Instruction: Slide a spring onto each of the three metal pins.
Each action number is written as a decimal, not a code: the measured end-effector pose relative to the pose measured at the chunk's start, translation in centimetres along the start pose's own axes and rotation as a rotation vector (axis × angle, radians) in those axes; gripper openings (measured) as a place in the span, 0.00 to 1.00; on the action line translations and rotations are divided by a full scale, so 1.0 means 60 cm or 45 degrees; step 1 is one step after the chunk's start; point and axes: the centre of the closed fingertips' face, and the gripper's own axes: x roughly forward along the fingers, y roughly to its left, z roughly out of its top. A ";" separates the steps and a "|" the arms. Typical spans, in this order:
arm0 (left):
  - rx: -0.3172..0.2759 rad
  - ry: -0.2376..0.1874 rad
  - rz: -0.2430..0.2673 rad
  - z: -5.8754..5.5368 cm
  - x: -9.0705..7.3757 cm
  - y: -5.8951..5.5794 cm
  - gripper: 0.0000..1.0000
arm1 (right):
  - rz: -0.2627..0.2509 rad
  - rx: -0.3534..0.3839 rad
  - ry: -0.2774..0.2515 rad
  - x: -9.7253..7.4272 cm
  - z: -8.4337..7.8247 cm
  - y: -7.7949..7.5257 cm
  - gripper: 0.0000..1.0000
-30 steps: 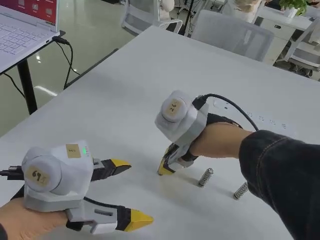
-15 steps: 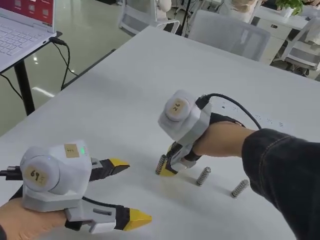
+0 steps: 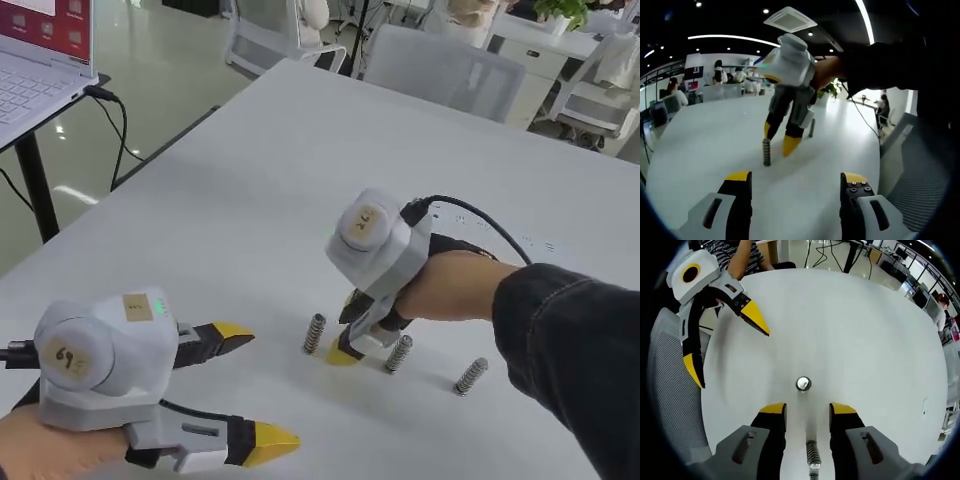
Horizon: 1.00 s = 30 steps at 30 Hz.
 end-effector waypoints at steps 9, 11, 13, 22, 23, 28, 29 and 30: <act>0.002 0.004 -0.001 0.005 0.001 -0.003 0.67 | -0.036 0.042 -0.055 -0.011 -0.008 -0.009 0.44; 0.003 0.007 0.000 0.005 0.001 -0.004 0.67 | -0.043 0.049 -0.065 -0.014 -0.009 -0.010 0.46; 0.004 0.007 0.002 0.008 0.000 -0.003 0.67 | -0.053 0.062 -0.081 -0.017 -0.012 -0.013 0.50; 0.013 0.012 0.003 0.014 -0.001 -0.009 0.67 | -0.112 0.100 -0.119 -0.032 -0.030 -0.024 0.64; 0.015 0.014 0.003 0.014 -0.001 -0.010 0.67 | -0.120 0.106 -0.127 -0.034 -0.032 -0.026 0.66; 0.019 0.016 0.004 0.018 -0.003 -0.012 0.68 | -0.159 0.131 -0.149 -0.042 -0.042 -0.032 0.75; 0.019 0.017 0.005 0.018 -0.003 -0.012 0.68 | -0.163 0.136 -0.155 -0.043 -0.043 -0.033 0.76; 0.019 0.017 0.006 0.019 -0.003 -0.011 0.68 | -0.171 0.144 -0.164 -0.045 -0.044 -0.035 0.78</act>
